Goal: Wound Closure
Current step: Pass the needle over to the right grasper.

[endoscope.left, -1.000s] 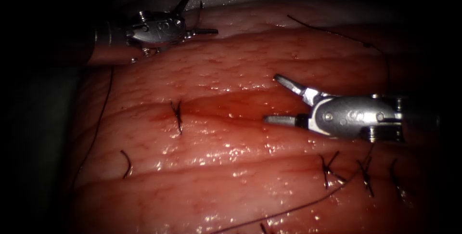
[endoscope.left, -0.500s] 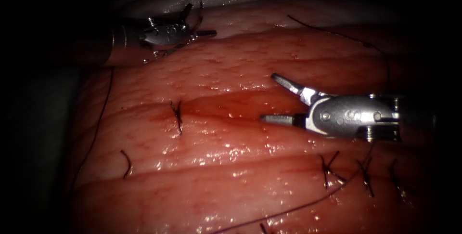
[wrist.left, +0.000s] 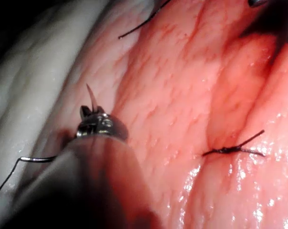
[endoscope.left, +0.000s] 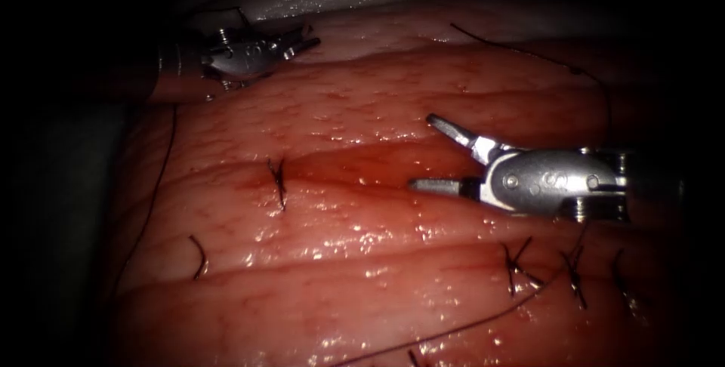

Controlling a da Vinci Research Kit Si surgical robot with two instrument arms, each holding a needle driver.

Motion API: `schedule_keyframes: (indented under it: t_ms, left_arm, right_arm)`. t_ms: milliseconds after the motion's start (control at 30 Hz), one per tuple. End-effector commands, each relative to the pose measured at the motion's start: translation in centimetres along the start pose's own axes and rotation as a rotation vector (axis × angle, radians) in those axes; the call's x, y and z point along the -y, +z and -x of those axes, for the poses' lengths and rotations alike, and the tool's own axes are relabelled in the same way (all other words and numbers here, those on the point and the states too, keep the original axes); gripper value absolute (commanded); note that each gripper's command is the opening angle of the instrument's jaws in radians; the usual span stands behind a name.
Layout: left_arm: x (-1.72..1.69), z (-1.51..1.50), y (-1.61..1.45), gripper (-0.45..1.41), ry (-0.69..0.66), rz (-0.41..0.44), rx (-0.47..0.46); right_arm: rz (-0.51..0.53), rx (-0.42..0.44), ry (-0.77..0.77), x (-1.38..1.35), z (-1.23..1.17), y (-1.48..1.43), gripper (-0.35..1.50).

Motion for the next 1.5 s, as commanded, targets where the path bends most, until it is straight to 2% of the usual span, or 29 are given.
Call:
schedule_keyframes:
  t_ms: [33, 67, 100, 200, 267, 333, 367, 467, 500, 533, 600, 633, 733, 867, 900, 1100, 1233, 1500]
  left_arm:
    - [-0.06, -0.04, 0.04, -0.45, 0.028, 0.028, -0.026]
    - [-0.15, -0.09, -0.02, -0.45, 0.065, 0.068, -0.055]
    - [-0.3, -0.17, -0.11, -0.45, 0.128, 0.126, -0.1]
    - [-0.55, -0.34, -0.31, -0.45, 0.248, 0.215, -0.191]
    - [-0.69, -0.48, -0.45, -0.45, 0.312, 0.259, -0.25]
    - [-0.8, -0.61, -0.58, -0.45, 0.377, 0.289, -0.308]
    - [-0.96, -0.81, -0.78, -0.45, 0.489, 0.322, -0.378]
    - [-1.07, -1.0, -0.95, -0.45, 0.58, 0.336, -0.439]
    - [-1.07, -1.0, -0.95, -0.45, 0.58, 0.336, -0.439]
    - [-1.09, -1.04, -1.0, -0.45, 0.61, 0.339, -0.453]
    - [-1.15, -1.13, -1.1, -0.45, 0.67, 0.335, -0.483]
    - [-1.18, -1.16, -1.14, -0.45, 0.695, 0.33, -0.493]
    - [-1.24, -1.23, -1.24, -0.45, 0.754, 0.318, -0.527]
    - [-1.32, -1.27, -1.32, -0.45, 0.804, 0.306, -0.557]
    - [-1.34, -1.29, -1.35, -0.45, 0.815, 0.297, -0.57]
    - [-1.37, -1.33, -1.4, -0.45, 0.837, 0.263, -0.595]
    - [-1.39, -1.38, -1.45, -0.45, 0.857, 0.208, -0.615]
    - [-1.43, -1.43, -1.54, -0.45, 0.953, 0.169, -0.619]
  right_arm:
    - [-0.008, -0.003, 0.028, -0.03, 0.0, 0.08, 0.57]
    - [-0.014, -0.004, 0.048, -0.07, -0.01, 0.09, 0.61]
    - [-0.03, -0.004, 0.095, -0.15, -0.03, 0.09, 0.76]
    - [-0.064, -0.012, 0.173, -0.27, -0.05, 0.09, 0.83]
    - [-0.093, -0.009, 0.222, -0.32, -0.05, 0.09, 0.77]
    - [-0.142, 0.012, 0.297, -0.38, -0.05, 0.08, 0.52]
    - [-0.223, 0.05, 0.432, -0.48, -0.02, 0.09, 0.39]
    - [-0.286, 0.048, 0.584, -0.57, 0.02, 0.13, 0.44]
    - [-0.286, 0.048, 0.584, -0.57, 0.02, 0.13, 0.44]
    - [-0.3, 0.049, 0.621, -0.59, 0.03, 0.15, 0.52]
    - [-0.334, 0.055, 0.728, -0.62, 0.05, 0.18, 0.86]
    - [-0.356, 0.056, 0.775, -0.63, 0.06, 0.2, 0.93]
    - [-0.433, 0.059, 0.904, -0.65, 0.09, 0.23, 0.98]
    - [-0.502, 0.073, 1.025, -0.66, 0.11, 0.27, 1.18]
    - [-0.541, 0.077, 1.101, -0.66, 0.11, 0.29, 1.21]
    - [-0.613, 0.039, 1.257, -0.61, 0.09, 0.35, 1.26]
    - [-0.658, -0.041, 1.334, -0.42, 0.02, 0.44, 1.09]
    - [-0.64, -0.037, 1.366, -0.07, -0.19, 0.61, 1.2]
